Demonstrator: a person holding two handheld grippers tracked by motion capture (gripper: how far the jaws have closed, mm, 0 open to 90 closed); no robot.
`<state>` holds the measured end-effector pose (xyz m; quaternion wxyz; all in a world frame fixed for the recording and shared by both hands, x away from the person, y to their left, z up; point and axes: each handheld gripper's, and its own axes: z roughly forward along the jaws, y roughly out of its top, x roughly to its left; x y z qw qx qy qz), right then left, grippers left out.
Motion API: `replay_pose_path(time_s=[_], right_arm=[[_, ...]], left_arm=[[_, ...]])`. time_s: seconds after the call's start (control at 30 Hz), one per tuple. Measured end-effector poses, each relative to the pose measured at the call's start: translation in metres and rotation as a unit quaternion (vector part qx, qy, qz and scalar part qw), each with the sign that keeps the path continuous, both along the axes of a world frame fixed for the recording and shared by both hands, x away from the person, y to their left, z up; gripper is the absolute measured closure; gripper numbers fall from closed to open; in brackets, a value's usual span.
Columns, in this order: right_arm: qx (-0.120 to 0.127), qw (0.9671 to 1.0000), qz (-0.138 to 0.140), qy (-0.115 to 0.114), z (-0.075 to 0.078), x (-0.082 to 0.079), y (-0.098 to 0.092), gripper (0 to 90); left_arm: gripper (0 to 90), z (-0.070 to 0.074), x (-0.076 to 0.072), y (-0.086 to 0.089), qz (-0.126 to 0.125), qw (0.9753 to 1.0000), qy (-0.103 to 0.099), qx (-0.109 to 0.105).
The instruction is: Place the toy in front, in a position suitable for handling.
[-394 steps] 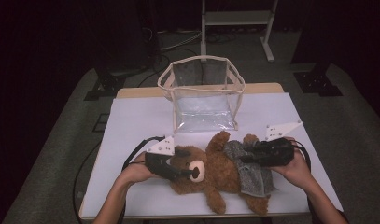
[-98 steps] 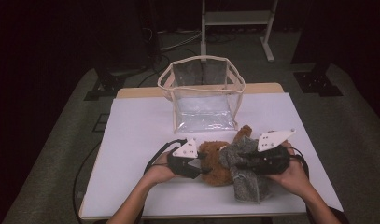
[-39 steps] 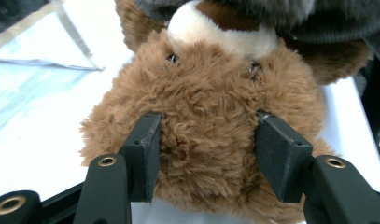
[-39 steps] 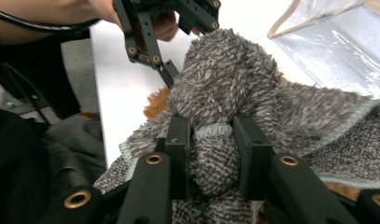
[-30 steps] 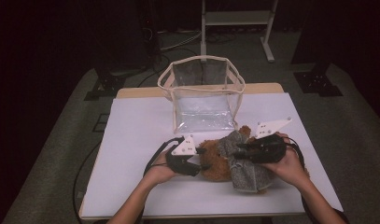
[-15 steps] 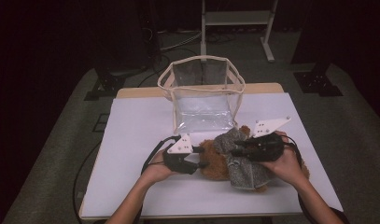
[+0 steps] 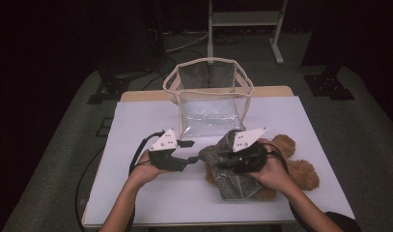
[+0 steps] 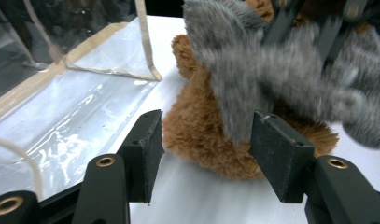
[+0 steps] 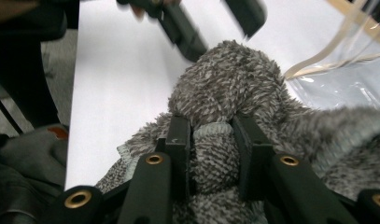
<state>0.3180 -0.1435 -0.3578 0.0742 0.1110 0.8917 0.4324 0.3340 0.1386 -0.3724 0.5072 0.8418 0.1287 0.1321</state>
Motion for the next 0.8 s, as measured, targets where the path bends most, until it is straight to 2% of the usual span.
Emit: replay_pose_path(time_s=[0.1,0.27,0.4,0.57,0.67,0.8], right_arm=[[0.003,1.0000,0.000,-0.002,-0.002,0.000,-0.002,69.3],[0.017,0.9998,-0.003,-0.012,0.007,-0.008,-0.024,69.4],[0.016,0.9998,-0.001,-0.011,0.008,-0.011,-0.030,69.4],[0.001,0.9997,0.019,-0.012,-0.002,-0.011,-0.009,69.3],[-0.020,0.9986,0.048,-0.004,-0.014,-0.013,0.018,69.2],[-0.028,0.9979,0.059,-0.003,-0.018,-0.016,0.025,69.0]], left_arm=[[42.4,0.001,0.000,0.004,0.004,1.0000,-0.001,-0.001],[42.1,0.003,0.001,0.010,0.010,0.9999,-0.001,-0.004],[41.0,0.006,0.001,0.012,0.014,0.9999,-0.005,-0.008],[40.5,0.009,0.002,0.015,0.015,0.9998,-0.008,-0.009],[39.7,0.009,0.002,0.017,0.015,0.9998,-0.007,-0.010],[39.1,0.009,0.000,0.016,0.012,0.9999,-0.007,-0.008]])
